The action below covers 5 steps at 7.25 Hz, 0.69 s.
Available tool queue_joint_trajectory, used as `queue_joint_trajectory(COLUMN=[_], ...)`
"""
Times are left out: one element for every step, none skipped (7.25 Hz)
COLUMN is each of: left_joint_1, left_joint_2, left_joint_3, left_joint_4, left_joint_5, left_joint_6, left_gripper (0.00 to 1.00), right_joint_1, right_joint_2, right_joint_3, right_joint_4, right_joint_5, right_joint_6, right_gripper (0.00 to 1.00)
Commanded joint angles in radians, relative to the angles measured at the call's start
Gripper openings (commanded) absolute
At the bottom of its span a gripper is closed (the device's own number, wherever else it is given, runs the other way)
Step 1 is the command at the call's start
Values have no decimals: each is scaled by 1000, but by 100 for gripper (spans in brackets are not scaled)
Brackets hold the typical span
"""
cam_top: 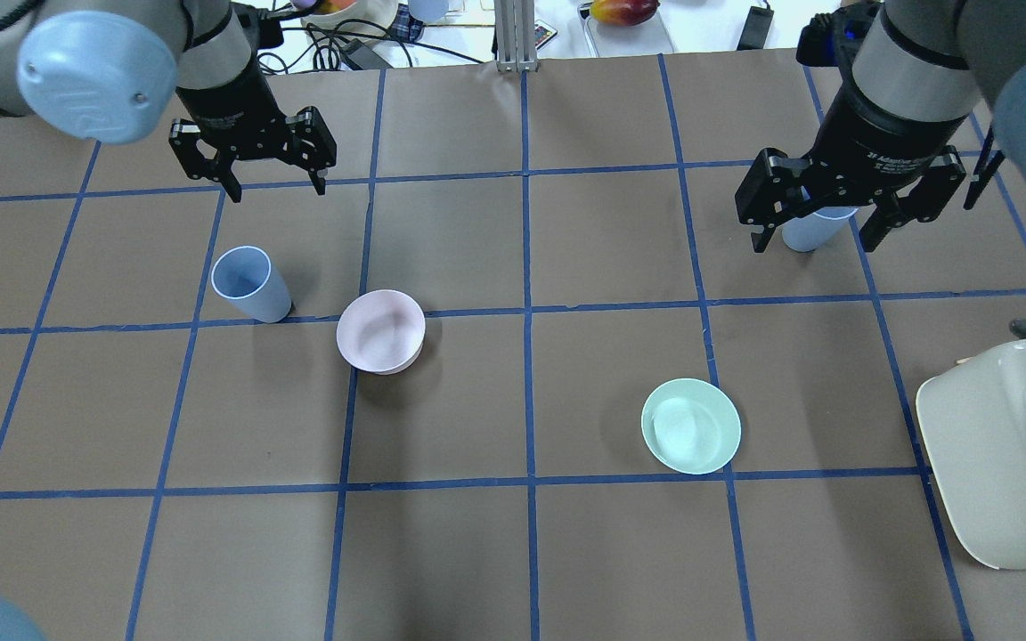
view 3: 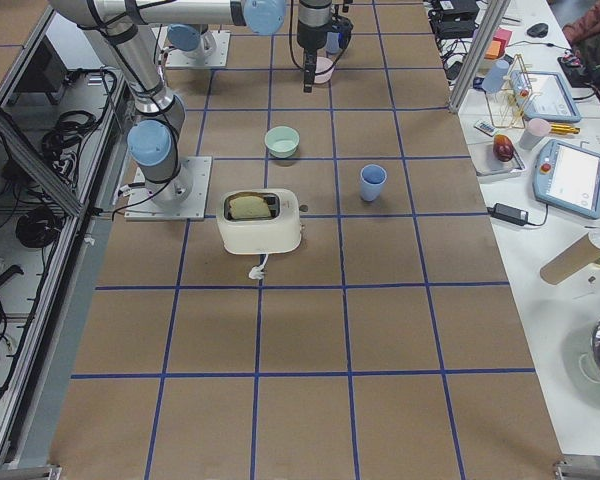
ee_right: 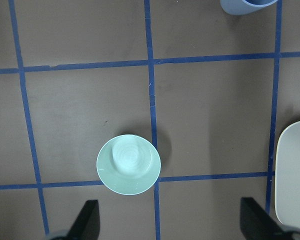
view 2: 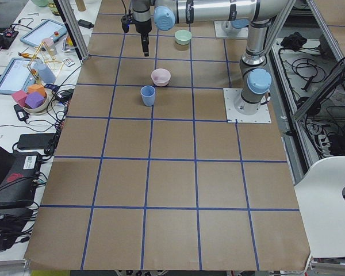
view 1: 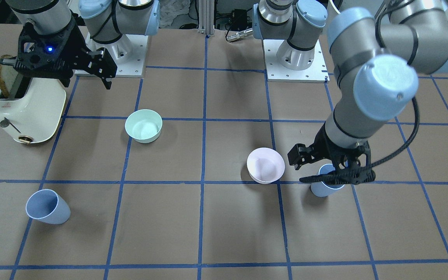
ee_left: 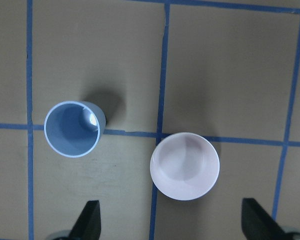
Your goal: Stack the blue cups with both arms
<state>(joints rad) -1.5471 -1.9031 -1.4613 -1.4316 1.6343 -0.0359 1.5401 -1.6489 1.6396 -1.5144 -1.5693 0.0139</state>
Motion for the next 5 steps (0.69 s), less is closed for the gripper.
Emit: queue_joint_trajectory(left_joint_1=[30,48,51,52,53], left_joint_2=[-109,-128,-136,-143,-143], left_joint_3=[-11,-20,-36,-65,-86], left_joint_4=[22,13,8,10,8], left_joint_5=[39,38,42,77,78], left_joint_6=[66,71,74,74,76], left_gripper=[98,95,89,87,83], right_joint_1=[-2,-11,-9,-11,-35], right_joint_2=[0,4,5,9,41], right_joint_3=[-4,-6,-15,-4,-15], right_joint_4=[0,-3,-29,-77,-104], right_joint_5=[3,-3,-5,-9,-41], right_joint_6=[-6,-17,-5,-12,-43], right_gripper=[100,100,100,100,100])
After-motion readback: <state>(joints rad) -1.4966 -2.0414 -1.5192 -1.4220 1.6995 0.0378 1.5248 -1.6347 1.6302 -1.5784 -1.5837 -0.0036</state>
